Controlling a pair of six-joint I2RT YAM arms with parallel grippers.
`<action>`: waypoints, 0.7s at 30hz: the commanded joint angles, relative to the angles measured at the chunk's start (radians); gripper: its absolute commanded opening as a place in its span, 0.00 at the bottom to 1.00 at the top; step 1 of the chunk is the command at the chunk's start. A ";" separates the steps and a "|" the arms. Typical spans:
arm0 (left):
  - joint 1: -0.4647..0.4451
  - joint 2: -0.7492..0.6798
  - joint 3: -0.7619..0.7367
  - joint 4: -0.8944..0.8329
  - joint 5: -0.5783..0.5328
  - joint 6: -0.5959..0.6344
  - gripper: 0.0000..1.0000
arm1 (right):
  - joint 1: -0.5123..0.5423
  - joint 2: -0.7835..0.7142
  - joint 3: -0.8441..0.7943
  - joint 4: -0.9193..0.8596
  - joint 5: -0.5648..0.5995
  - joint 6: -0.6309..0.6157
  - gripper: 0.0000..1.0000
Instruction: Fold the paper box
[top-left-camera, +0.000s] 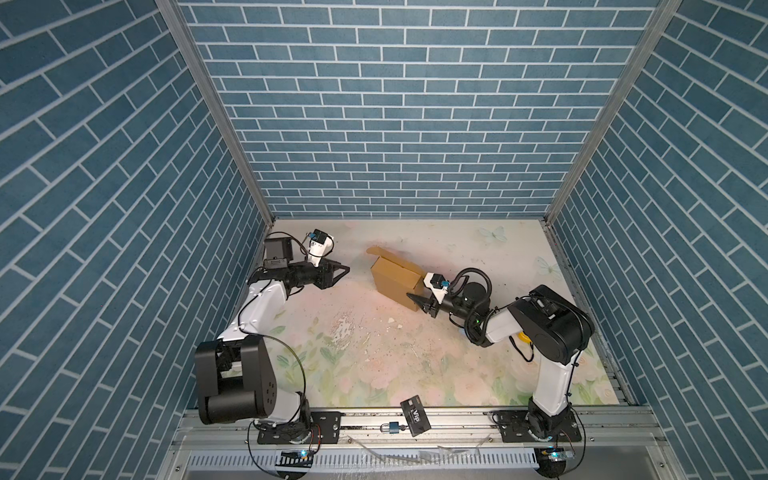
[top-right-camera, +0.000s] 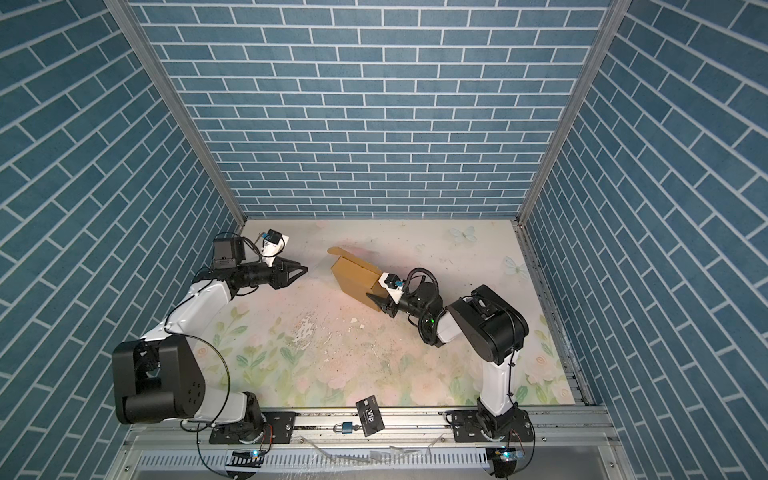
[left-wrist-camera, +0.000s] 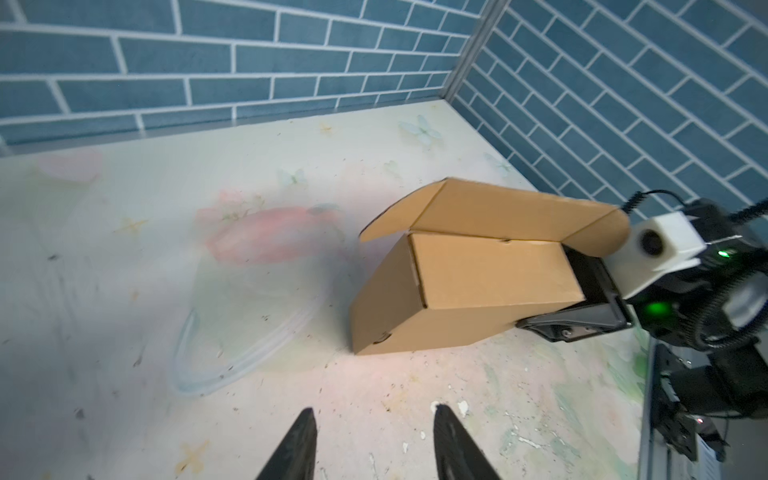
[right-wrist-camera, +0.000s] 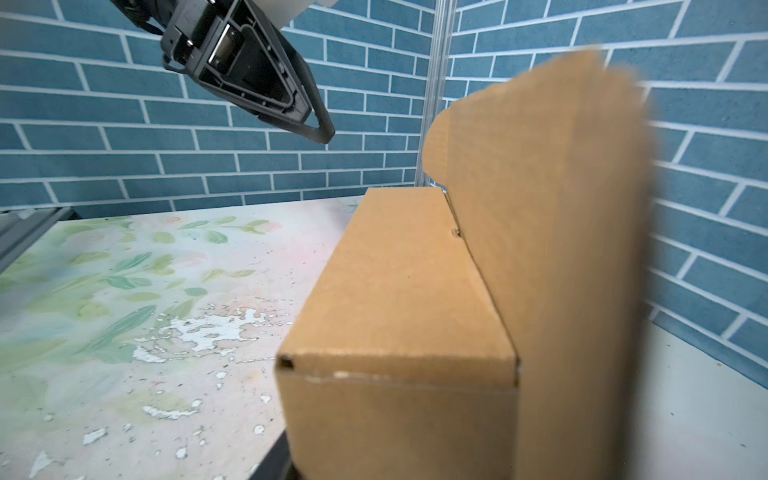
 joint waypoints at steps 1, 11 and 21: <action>-0.005 0.001 0.132 -0.311 0.160 0.402 0.48 | -0.006 -0.010 -0.004 0.027 -0.108 0.049 0.48; -0.173 0.094 0.358 -0.560 -0.002 0.720 0.48 | 0.005 0.036 0.014 0.032 -0.137 0.054 0.47; -0.371 0.234 0.468 -0.578 -0.152 0.847 0.53 | 0.011 0.065 0.015 0.013 -0.137 0.045 0.47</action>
